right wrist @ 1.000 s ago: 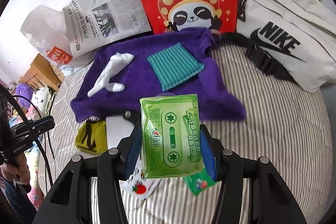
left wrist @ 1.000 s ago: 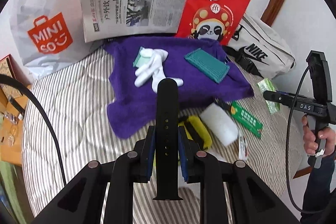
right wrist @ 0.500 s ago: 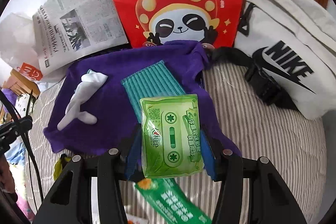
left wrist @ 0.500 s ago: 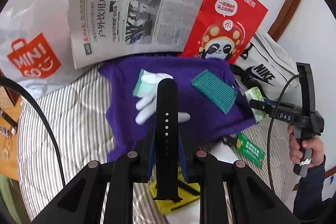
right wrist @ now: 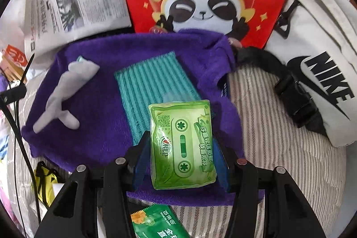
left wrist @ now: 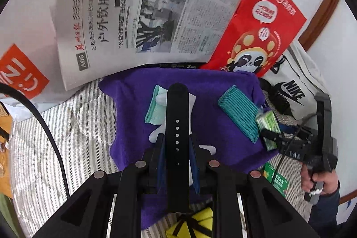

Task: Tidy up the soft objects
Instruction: 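Carry the wipes pack with the right tool while the left carries the strap over the towel, then lower the wipes pack onto the teal pad while the left lays the strap down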

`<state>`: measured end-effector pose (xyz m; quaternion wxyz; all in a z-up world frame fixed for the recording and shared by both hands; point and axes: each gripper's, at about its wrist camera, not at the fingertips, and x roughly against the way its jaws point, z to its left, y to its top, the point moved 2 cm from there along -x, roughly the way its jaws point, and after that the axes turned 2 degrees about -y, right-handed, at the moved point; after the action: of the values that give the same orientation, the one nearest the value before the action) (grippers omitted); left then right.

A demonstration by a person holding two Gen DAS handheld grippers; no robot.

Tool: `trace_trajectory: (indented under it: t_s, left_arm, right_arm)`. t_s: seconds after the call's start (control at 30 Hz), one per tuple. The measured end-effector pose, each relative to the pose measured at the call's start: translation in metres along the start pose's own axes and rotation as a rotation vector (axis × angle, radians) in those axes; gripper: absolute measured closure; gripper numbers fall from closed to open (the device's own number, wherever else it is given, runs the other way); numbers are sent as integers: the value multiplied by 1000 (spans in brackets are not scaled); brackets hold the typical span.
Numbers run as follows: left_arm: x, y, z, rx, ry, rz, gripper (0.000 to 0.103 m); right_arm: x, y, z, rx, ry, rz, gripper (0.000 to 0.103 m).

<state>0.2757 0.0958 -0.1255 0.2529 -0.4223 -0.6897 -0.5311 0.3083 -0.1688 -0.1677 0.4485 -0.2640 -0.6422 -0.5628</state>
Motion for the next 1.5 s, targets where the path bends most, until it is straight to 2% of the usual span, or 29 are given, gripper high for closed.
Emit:
trace_trajectory:
  t_s: [0.17,0.33,0.43,0.57,0.83,0.9,0.93,1.0,1.1,1.2,1.33,1.4,1.5]
  left_arm:
    - [-20,5,10,18,7,17,83]
    - [-40,4,20,14,84,46,83]
    - [-49,1,21,18,82,57,83]
    - [-64,-3,16,-9,132,92,82]
    - [-73,-9,11,-12,141,104,82]
    - [-72,-9,10,-3,137,114,79]
    - [-71,-9,10,-1,133,117,78]
    - [-69,-10,6,-8,115,117,71]
    - [-66,-12,1,-25,120,128,60]
    - [-60,-15,-3,-29,122,134,48]
    - [-45,-20,-6,-19,111,129,47]
    - [-34,-23,-6,-17,131,129,41]
    - [-18,-32,-14,-45,151,119,40]
  right_arm:
    - [-10,-6,5,28,1,15,51]
    - [-10,-7,5,25,5,11,51]
    - [-11,-7,4,26,3,14,51]
    - [-12,-6,7,30,-3,15,51]
    - [-15,-4,5,40,22,21,50]
    - [-16,-4,5,32,27,25,48]
    - [-16,-3,4,28,30,27,44]
    - [-16,-3,2,20,43,29,37]
    - [-16,-3,-1,8,98,22,36]
    - [-14,-1,-1,8,96,27,24]
    - [-2,0,0,3,92,3,22]
    - [10,1,-1,-7,94,-13,21]
    - [27,0,-4,-23,92,-29,21]
